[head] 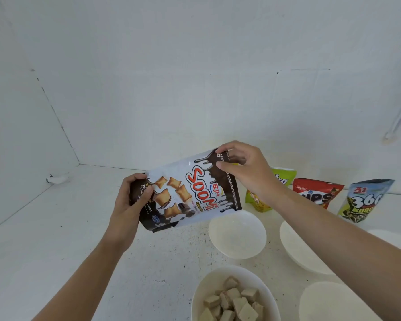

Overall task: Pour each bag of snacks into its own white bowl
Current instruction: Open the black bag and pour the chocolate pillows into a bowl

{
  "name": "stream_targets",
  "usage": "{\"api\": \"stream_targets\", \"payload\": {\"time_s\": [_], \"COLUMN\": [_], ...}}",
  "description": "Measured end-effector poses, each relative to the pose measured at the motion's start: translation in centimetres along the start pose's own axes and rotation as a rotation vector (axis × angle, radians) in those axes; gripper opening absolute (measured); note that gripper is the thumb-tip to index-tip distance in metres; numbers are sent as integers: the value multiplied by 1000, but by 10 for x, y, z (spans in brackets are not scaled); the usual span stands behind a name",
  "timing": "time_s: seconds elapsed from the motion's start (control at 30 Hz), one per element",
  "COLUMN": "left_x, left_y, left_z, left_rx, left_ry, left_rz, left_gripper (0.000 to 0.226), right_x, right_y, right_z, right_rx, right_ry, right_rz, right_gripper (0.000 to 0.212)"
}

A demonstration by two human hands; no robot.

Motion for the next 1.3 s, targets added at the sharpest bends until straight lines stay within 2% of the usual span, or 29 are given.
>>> {"api": "stream_targets", "payload": {"time_s": [0.3,0.73,1.3], "left_x": [-22,-42,-43], "left_y": [6,2,9], "left_z": [-3,-27,-44], "left_rx": [-228,-370,-478], "left_ry": [-41,-144,-169], "left_rz": [-1,-20,-17], "left_gripper": [30,21,24], "right_x": [14,32,48], "right_y": [54,103,119], "right_z": [-1,4,13], "right_rx": [-88,-110,-45], "right_ry": [46,124,200], "right_rz": [-108,-237,-281], "right_gripper": [17,17,18]}}
Point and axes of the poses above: each hand's wrist, its own x-axis away from the middle knuckle, its own z-axis out of the back of the hand, y = z × x, the point moved 10 cm from there along -x, towards the middle knuckle, and after that the axes turned 5 degrees about z, right-handed, at the moved point
